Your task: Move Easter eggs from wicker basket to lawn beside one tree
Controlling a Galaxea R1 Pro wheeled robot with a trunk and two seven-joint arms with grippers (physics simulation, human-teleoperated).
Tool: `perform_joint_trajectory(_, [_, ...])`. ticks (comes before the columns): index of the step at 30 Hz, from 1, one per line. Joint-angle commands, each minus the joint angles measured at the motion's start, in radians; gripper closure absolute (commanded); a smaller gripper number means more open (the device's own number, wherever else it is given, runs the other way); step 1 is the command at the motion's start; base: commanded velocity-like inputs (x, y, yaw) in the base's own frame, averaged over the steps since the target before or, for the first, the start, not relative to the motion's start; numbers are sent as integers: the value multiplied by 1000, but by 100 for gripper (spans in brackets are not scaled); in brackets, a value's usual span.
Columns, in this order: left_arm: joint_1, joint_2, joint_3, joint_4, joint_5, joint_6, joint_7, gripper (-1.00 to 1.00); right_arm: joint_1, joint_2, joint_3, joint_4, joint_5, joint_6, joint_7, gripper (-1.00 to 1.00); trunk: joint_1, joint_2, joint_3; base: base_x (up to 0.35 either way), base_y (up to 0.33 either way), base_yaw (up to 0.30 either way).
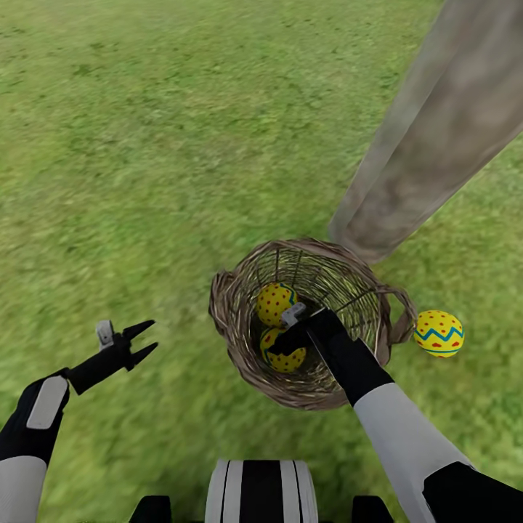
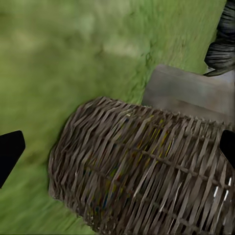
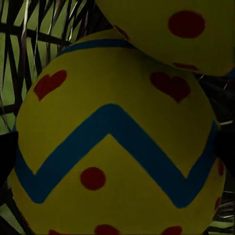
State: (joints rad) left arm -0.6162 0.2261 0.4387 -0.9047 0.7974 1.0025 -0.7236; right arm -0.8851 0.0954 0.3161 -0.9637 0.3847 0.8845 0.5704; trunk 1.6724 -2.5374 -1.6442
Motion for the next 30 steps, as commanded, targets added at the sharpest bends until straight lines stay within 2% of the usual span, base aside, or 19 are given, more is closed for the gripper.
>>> perform_joint_trajectory(1, [-1, 2, 3, 4, -1, 2, -7, -100, 0, 0, 0, 98, 31, -4, 6, 100, 0, 0, -1, 0, 0, 0])
perform_joint_trajectory(25, [-1, 1, -3, 18, -3, -7, -6, -100, 0, 1, 0, 99, 31, 2, 6, 100, -11, 5, 92, 0, 0, 0])
perform_joint_trajectory(30, [-1, 1, -3, 19, -3, -6, -6, -100, 0, 1, 0, 99, 31, 5, 6, 100, -13, 7, 111, -146, 0, 0])
